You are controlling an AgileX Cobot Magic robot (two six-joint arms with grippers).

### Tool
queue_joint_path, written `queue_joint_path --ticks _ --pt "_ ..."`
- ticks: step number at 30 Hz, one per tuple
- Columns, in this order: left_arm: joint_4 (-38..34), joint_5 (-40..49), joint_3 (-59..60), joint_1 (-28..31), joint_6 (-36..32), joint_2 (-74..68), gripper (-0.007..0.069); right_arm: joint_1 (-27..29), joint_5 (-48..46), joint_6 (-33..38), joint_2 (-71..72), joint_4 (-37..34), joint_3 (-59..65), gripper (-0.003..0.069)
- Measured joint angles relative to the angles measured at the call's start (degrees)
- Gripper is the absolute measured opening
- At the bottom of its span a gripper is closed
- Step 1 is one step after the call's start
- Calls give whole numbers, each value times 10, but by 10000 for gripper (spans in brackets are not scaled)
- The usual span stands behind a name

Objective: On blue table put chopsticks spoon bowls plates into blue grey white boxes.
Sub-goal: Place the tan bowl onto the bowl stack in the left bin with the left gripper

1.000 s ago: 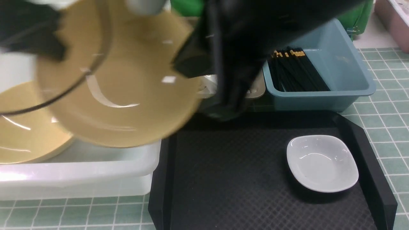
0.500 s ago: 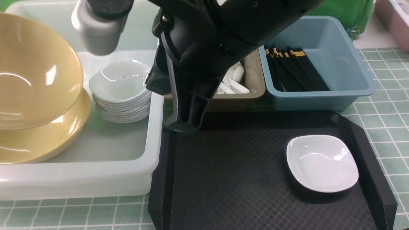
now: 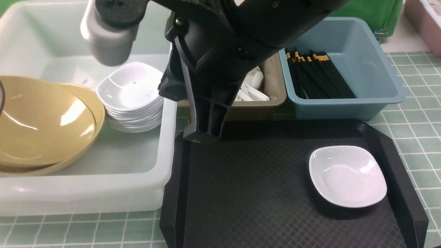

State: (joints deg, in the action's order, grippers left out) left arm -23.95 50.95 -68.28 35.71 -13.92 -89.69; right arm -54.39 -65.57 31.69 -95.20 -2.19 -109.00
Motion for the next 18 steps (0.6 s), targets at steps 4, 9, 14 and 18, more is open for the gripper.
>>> queue_joint_path --ticks 4,9,14,18 --pt "23 7 0 0 12 -2 386 0 0 0 0 4 0 47" --pt "49 14 0 0 31 18 538 0 -2 0 0 14 0 48" --pt "34 18 -14 -7 35 87 570 0 -15 -20 0 50 0 48" --pt "2 18 -23 -89 29 143 566 16 -32 -65 0 80 0 48"
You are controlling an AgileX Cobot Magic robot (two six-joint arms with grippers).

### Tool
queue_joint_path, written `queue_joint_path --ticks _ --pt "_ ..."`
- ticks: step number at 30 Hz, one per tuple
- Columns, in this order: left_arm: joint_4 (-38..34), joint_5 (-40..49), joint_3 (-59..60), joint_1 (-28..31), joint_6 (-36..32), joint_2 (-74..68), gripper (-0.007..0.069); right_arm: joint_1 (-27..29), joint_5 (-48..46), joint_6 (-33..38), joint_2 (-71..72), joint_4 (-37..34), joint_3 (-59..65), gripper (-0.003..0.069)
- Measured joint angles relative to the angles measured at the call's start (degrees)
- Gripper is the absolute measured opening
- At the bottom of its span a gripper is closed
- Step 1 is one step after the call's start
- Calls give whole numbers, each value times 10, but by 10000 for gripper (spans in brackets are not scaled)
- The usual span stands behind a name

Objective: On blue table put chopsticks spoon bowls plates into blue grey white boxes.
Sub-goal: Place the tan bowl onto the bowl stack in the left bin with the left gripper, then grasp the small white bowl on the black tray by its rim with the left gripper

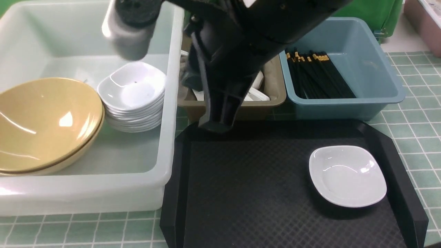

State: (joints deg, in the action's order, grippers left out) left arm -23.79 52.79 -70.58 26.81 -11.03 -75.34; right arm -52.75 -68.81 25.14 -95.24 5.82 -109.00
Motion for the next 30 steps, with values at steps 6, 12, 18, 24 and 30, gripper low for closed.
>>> queue_joint_path --ticks 6,12,18,24,30 --pt "3 16 0 -245 -13 -1 559 75 -27 -56 22 12 28 48" --pt "41 -14 0 -486 13 -73 543 146 -29 -107 119 17 164 48" --pt "43 -78 -23 -623 24 -181 543 187 -30 -141 250 20 311 48" --pt "42 -88 -143 -700 25 -317 543 198 -34 -165 373 28 420 48" --pt "42 -72 -282 -713 26 -437 543 199 -35 -178 423 33 468 48"
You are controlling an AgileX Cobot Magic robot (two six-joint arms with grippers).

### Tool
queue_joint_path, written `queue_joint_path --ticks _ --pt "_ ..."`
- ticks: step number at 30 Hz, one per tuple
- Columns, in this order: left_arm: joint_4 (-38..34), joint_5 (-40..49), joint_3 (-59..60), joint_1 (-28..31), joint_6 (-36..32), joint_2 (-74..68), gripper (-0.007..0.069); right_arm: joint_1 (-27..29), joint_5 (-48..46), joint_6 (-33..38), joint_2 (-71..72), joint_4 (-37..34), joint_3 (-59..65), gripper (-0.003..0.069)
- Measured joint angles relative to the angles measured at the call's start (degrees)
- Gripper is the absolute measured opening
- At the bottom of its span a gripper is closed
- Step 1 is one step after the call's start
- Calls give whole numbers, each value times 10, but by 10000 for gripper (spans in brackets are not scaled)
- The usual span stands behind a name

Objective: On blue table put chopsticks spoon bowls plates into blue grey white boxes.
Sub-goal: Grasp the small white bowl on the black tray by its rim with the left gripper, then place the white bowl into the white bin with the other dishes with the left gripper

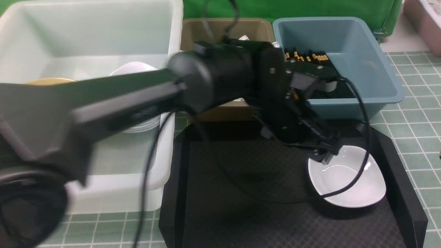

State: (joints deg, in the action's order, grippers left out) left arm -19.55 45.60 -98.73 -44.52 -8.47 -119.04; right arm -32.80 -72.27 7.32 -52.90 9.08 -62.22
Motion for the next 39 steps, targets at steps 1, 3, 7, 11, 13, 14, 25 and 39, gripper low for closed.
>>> queue_joint_path --ticks 1,3,7,11,13,14,25,39 --pt "0 4 -12 0 0 -11 543 0 0 0 2 0 2 48" --pt "0 17 -51 0 8 -45 543 0 0 0 4 1 6 48" --pt "1 43 -109 0 11 -105 543 0 0 0 4 5 7 48" --pt "1 54 -131 0 16 -134 542 0 0 0 4 12 7 48" --pt "-3 54 -136 0 19 -144 514 0 0 0 4 14 7 48" --pt "-5 53 -137 0 20 -145 498 0 0 0 4 15 7 48" --pt "-11 87 -177 1 23 -149 36 0 27 0 4 15 7 48" --pt "39 244 -214 143 -23 68 6 -9 67 98 -55 -103 -100 48"
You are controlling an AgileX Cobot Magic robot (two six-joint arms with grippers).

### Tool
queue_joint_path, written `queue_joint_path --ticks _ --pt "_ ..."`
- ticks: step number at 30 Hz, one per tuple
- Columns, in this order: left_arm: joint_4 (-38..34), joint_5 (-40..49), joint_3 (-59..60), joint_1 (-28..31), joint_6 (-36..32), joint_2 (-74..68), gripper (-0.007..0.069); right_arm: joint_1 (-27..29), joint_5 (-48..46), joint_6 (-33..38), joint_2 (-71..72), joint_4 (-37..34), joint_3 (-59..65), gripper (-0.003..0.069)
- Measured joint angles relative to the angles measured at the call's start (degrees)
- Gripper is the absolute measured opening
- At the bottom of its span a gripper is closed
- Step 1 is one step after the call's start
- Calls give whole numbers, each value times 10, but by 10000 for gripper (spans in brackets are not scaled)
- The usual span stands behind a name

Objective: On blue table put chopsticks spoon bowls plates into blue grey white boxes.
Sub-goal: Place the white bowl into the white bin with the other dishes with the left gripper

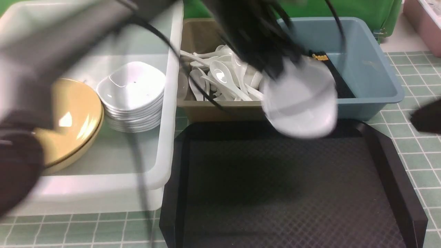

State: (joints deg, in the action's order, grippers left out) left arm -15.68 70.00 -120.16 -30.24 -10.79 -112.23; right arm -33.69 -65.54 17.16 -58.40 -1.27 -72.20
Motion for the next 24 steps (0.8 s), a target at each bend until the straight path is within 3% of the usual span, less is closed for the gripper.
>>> queue_joint_path --ticks 8,12,19,24 --pt "0 18 38 147 -12 105 6 -98 29 42 -124 -38 -93 48" --pt "4 18 122 253 -24 160 6 -166 33 60 -205 -41 -159 48" --pt "-26 -51 252 369 -32 192 6 -190 34 72 -268 -41 -214 52" --pt "-70 -142 326 390 -45 173 6 -190 36 73 -281 -33 -218 53"
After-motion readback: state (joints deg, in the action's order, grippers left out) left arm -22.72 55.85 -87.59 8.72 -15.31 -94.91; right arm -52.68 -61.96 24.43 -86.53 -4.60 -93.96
